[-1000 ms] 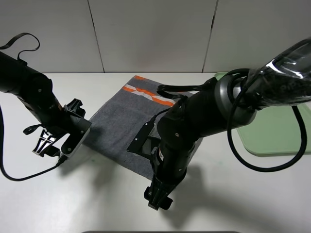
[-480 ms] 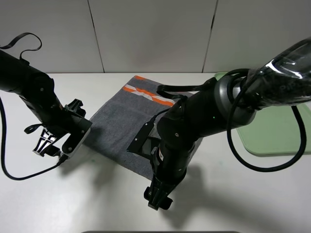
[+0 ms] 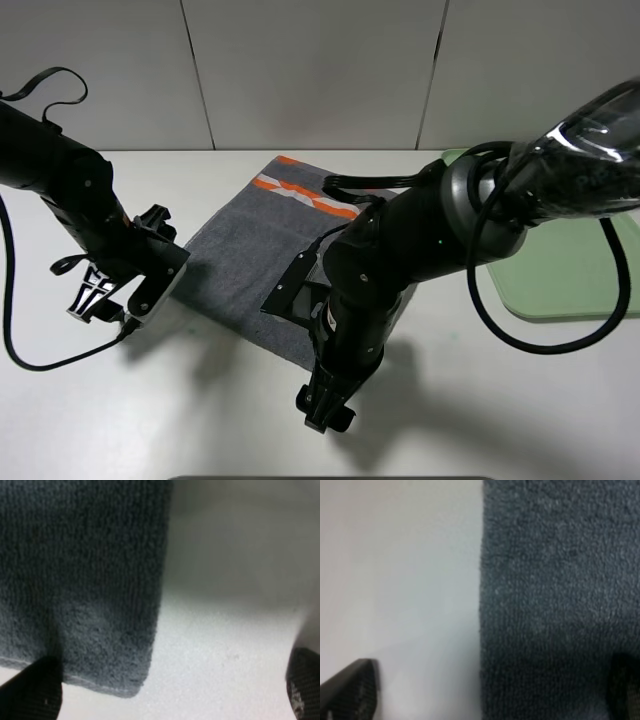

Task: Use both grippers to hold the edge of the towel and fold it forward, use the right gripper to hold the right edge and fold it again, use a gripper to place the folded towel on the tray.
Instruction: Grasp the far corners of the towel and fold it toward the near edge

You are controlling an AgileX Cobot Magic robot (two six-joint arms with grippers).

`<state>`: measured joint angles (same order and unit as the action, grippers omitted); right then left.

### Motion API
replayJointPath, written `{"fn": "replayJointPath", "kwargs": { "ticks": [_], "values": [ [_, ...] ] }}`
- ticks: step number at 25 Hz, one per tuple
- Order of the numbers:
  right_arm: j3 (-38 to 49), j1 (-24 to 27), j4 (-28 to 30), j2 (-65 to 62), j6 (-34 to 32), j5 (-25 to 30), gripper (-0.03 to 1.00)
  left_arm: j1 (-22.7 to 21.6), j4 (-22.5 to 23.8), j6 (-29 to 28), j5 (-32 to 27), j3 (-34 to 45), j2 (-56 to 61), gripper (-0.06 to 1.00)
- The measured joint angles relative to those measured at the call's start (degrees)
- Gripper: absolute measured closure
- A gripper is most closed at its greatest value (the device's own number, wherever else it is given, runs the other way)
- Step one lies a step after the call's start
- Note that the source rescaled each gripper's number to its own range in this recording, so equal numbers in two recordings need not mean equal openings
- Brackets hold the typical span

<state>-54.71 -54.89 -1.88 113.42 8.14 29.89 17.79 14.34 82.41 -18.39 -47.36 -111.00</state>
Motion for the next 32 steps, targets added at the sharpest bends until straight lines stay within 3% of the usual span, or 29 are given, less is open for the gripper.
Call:
{"fn": "replayJointPath", "kwargs": {
  "ticks": [5, 9, 13, 18, 21, 32],
  "values": [
    [0.0, 0.0, 0.0, 0.0, 0.0, 0.05, -0.03, -0.27, -2.17, 0.57, 0.0, 0.0, 0.0, 0.06],
    [0.0, 0.0, 0.0, 0.0, 0.0, 0.05, -0.03, -0.38, -2.57, 0.83, -0.14, 0.0, -0.02, 0.15],
    [0.0, 0.0, 0.0, 0.0, 0.0, 0.05, -0.03, -0.38, -2.82, 0.83, -1.45, 0.28, -0.12, 0.32],
    [0.0, 0.0, 0.0, 0.0, 0.4, 0.05, -0.03, -0.38, -4.23, 0.56, -1.08, 0.48, -0.12, 0.61],
    [0.0, 0.0, 0.0, 0.0, 0.47, 0.1, -0.03, -0.38, -4.75, 0.44, 0.25, 0.48, -0.18, 0.7],
    [0.0, 0.0, 0.0, 0.0, 0.57, 0.1, -0.03, -0.38, -5.64, 0.2, 4.63, 0.65, -0.41, 0.74]
  ]
}}
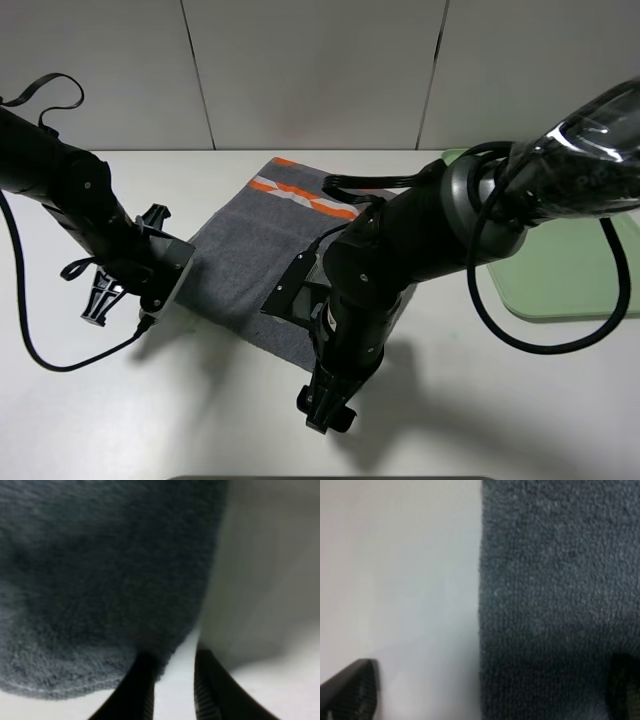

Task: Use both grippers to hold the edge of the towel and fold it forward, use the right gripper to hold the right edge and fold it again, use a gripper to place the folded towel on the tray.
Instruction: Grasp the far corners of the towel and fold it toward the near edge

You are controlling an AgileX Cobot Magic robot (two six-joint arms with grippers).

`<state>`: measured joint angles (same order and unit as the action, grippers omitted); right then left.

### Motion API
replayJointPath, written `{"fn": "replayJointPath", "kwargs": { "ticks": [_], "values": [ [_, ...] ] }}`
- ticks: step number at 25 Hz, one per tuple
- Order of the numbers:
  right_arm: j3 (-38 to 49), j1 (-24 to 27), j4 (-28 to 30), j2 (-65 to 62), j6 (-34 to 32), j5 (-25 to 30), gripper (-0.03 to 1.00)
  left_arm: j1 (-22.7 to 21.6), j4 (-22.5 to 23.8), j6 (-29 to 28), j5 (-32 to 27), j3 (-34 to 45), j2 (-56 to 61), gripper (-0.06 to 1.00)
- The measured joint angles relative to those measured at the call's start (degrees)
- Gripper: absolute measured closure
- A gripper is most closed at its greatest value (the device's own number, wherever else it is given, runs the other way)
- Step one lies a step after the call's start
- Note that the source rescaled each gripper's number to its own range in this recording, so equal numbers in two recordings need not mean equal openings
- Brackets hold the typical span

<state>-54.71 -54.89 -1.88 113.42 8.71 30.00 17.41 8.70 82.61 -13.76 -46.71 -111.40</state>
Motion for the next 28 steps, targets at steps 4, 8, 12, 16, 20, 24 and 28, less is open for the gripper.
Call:
{"fn": "replayJointPath", "kwargs": {
  "ticks": [4, 8, 12, 16, 20, 24, 28],
  "values": [
    [0.0, 0.0, 0.0, 0.0, 0.02, 0.0, -0.03, 0.0, -1.53, -0.25, 1.75, 0.0, 0.0, 0.65],
    [0.0, 0.0, 0.0, 0.0, 0.02, 0.05, -0.03, -0.06, -4.5, -0.25, 2.87, 0.0, 0.0, 0.58],
    [0.0, 0.0, 0.0, 0.0, 0.02, 0.05, -0.03, -0.06, -9.45, -0.25, 3.89, 0.0, 0.07, 0.56],
    [0.0, 0.0, -0.03, 0.0, 0.02, 0.14, -0.03, -0.06, -12.24, -0.25, 4.43, 0.13, 1.18, 0.49],
    [0.0, 0.0, -0.03, 0.0, 0.02, 0.14, -0.03, -0.06, -13.27, -0.36, 3.22, 0.74, 2.45, 0.43],
    [0.0, 0.0, -0.1, 0.0, 0.02, 0.17, -0.03, -0.06, -13.32, -0.58, 0.36, 1.41, 3.77, 0.41],
    [0.0, 0.0, -0.14, 0.0, 0.22, 0.21, -0.03, 0.31, -13.32, -0.58, -0.49, 1.69, 5.7, 0.41]
  ]
}}
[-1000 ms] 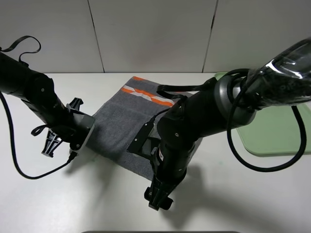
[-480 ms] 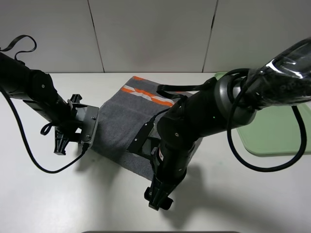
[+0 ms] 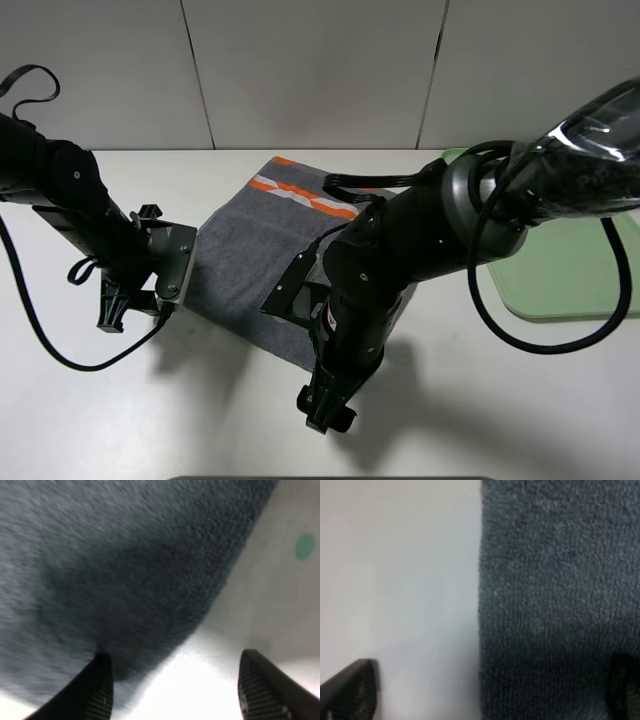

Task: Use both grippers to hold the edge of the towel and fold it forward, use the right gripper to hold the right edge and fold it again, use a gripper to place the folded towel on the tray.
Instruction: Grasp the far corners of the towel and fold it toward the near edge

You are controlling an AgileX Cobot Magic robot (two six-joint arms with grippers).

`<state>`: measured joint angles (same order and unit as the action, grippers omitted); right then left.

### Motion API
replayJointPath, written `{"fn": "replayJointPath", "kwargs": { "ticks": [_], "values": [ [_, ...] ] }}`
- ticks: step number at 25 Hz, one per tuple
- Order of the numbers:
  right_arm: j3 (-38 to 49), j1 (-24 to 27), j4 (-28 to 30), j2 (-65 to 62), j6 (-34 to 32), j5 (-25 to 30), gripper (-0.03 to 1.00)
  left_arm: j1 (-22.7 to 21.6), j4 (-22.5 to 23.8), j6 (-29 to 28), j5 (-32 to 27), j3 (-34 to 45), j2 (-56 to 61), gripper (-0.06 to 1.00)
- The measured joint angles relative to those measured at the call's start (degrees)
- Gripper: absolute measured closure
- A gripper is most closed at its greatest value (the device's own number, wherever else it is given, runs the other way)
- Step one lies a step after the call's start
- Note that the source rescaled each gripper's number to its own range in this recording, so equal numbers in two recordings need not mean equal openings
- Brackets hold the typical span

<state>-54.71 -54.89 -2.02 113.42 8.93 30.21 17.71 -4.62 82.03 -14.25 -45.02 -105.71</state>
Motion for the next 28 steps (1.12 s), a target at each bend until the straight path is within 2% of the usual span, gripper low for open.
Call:
{"fn": "replayJointPath", "kwargs": {
  "ticks": [8, 14, 23, 25, 28],
  "values": [
    [0.0, 0.0, 0.0, 0.0, 0.05, 0.0, -0.03, 0.26, 0.0, 0.0, 0.26, 0.0, 0.52, 0.4],
    [0.0, 0.0, -0.03, 0.0, 0.11, 0.0, -0.03, 0.26, 0.0, 0.11, 3.2, -0.21, -2.43, 0.4],
    [0.0, 0.0, -0.03, 0.0, 0.2, 0.0, -0.03, 0.26, 0.0, 0.17, 3.04, -0.86, -3.39, 0.4],
    [0.0, 0.0, -0.03, 0.0, 0.2, 0.0, -0.03, 0.26, -0.01, 0.17, 3.04, -0.97, -3.44, 0.42],
    [0.0, 0.0, -0.03, 0.0, 0.2, 0.0, -0.03, 0.26, -0.07, 0.17, 3.04, -0.97, -3.51, 0.53]
  ]
}}
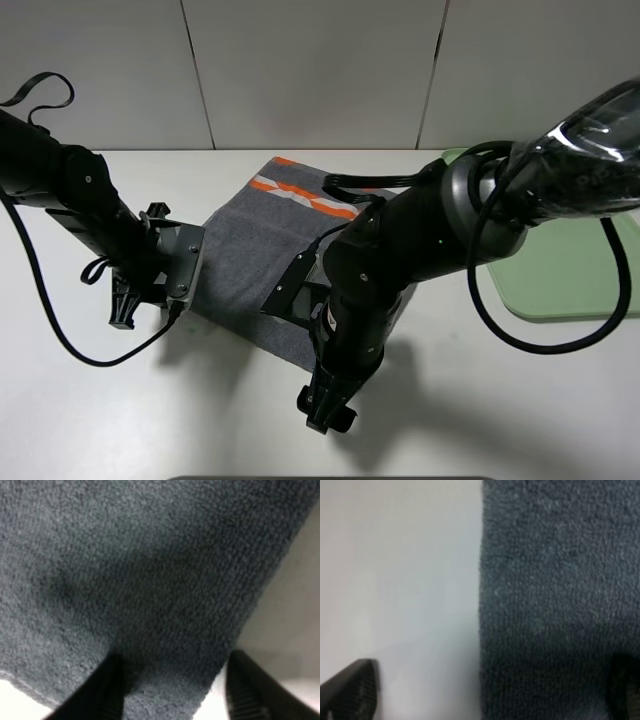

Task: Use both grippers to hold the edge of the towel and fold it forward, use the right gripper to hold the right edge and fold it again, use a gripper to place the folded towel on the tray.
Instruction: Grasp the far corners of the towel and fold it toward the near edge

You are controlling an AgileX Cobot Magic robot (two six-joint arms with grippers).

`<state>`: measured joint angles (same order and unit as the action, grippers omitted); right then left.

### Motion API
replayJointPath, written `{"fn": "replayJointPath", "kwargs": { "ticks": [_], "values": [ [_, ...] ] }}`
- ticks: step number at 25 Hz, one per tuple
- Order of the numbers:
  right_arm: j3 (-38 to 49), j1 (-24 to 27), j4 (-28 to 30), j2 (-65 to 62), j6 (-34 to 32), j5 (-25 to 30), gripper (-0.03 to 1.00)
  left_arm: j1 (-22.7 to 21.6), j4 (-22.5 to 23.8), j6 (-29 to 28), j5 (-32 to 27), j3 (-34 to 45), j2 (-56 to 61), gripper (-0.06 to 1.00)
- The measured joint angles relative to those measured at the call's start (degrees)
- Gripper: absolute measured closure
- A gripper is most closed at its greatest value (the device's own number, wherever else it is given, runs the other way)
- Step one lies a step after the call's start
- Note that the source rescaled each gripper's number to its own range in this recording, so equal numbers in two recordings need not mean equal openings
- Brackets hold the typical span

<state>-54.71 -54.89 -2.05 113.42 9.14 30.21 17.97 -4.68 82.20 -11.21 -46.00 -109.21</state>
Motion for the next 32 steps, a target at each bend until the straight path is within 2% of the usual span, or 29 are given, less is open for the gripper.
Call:
{"fn": "replayJointPath", "kwargs": {
  "ticks": [6, 8, 17, 18, 20, 22, 23, 27, 28, 32],
  "values": [
    [0.0, 0.0, -0.05, 0.0, 0.0, 0.0, -0.03, 0.0, -0.06, 0.0, 0.52, 0.0, -0.41, 0.84],
    [0.0, 0.0, -0.05, 0.0, 0.0, 0.0, -0.03, 0.0, -0.06, 0.0, 0.64, 0.0, -0.57, 0.91],
    [0.0, 0.0, -0.05, 0.0, 0.0, 0.0, -0.02, 0.0, -0.06, 0.0, 0.28, 0.0, -0.57, 0.94],
    [0.0, 0.0, -0.05, 0.0, 0.0, 0.0, 0.02, 0.0, -0.06, 0.05, 0.28, 0.0, -0.57, 0.94],
    [0.0, 0.0, 0.01, 0.0, 0.05, -0.11, 0.16, 0.0, -0.06, 0.11, 0.26, 0.0, -0.57, 0.94],
    [0.0, 0.0, -0.05, 0.0, 0.05, -0.17, 0.34, 0.0, -0.06, 0.11, 0.26, 0.0, -0.57, 0.94],
    [0.0, 0.0, -0.09, 0.0, 0.05, -0.23, 0.47, 0.0, -0.06, 0.11, 0.26, 0.0, -0.57, 0.94],
    [0.0, 0.0, -0.54, 0.0, 0.05, -0.34, 0.88, 0.0, -0.06, 0.11, 0.22, 0.0, -0.57, 0.94],
    [0.0, 0.0, -0.62, 0.0, 0.05, -0.33, 0.96, 0.0, -0.06, 0.11, 0.22, 0.0, -0.57, 0.94],
    [0.0, 0.0, -0.68, 0.0, 0.05, -0.33, 0.97, 0.0, -0.06, 0.11, 0.22, 0.0, -0.57, 0.94]
  ]
}}
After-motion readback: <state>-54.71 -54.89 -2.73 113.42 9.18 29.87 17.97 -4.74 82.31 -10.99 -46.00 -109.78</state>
